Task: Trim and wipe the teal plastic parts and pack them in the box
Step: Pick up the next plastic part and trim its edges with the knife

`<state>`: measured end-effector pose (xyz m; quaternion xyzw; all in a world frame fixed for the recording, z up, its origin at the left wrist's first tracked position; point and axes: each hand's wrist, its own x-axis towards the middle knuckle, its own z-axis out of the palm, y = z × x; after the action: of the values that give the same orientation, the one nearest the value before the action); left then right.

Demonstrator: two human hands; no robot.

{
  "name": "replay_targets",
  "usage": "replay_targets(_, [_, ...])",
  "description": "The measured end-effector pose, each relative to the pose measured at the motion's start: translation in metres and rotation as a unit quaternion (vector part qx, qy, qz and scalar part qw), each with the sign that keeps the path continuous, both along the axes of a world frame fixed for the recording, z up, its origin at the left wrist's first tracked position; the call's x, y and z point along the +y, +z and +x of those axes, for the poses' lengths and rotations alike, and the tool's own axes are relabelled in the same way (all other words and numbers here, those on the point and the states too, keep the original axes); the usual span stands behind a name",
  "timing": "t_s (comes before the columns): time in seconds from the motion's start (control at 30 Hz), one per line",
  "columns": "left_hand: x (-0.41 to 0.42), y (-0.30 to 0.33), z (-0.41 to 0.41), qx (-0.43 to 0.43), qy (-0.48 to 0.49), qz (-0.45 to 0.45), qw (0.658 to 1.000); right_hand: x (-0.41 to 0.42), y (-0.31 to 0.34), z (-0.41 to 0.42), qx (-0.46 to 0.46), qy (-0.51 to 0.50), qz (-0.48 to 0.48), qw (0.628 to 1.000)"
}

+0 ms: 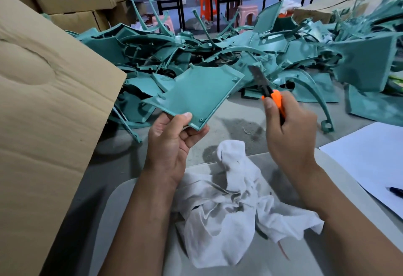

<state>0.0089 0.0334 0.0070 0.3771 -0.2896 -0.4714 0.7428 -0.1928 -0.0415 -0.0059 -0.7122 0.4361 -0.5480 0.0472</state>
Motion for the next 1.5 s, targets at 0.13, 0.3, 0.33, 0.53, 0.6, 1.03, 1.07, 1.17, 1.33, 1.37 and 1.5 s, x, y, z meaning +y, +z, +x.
replay_targets(0.13, [-0.004, 0.003, -0.003, 0.022, 0.029, 0.009, 0.999, 0.027, 0.001, 0.028, 0.049, 0.147, -0.043, 0.987])
replay_targets(0.3, [-0.006, 0.008, -0.004, 0.046, 0.028, 0.008, 0.999, 0.029, -0.001, 0.035, 0.081, 0.168, -0.04, 0.982])
replay_targets(0.33, [-0.005, 0.009, -0.005, 0.045, 0.025, 0.013, 0.999, 0.028, -0.001, 0.034, 0.081, 0.167, -0.044, 0.982])
replay_targets(0.53, [0.0, 0.014, -0.011, 0.064, -0.003, 0.01, 0.998, 0.025, 0.001, 0.029, 0.039, 0.122, -0.053, 0.99])
replay_targets(0.6, [0.005, 0.015, -0.012, 0.064, -0.023, -0.002, 0.998, 0.02, 0.002, 0.024, 0.015, 0.084, -0.061, 0.995])
replay_targets(1.03, [0.013, 0.027, -0.02, 0.108, -0.013, -0.004, 0.994, 0.028, -0.002, 0.029, -0.031, 0.171, -0.078, 0.982])
replay_targets(1.07, [0.013, 0.027, -0.019, 0.102, -0.015, -0.006, 0.995, 0.03, -0.002, 0.033, -0.022, 0.189, -0.071, 0.979])
replay_targets(1.17, [0.014, 0.027, -0.018, 0.08, -0.018, -0.001, 0.997, 0.03, -0.001, 0.036, 0.001, 0.203, -0.063, 0.977])
replay_targets(1.33, [0.018, 0.027, -0.013, 0.09, -0.046, 0.001, 0.995, 0.021, 0.0, 0.024, -0.026, 0.127, -0.064, 0.989])
replay_targets(1.37, [0.018, 0.026, -0.013, 0.092, -0.053, 0.006, 0.994, 0.018, 0.0, 0.021, -0.029, 0.103, -0.065, 0.992])
replay_targets(1.5, [0.016, 0.022, -0.012, 0.067, -0.074, 0.024, 0.995, 0.011, 0.001, 0.011, -0.04, 0.045, -0.077, 0.995])
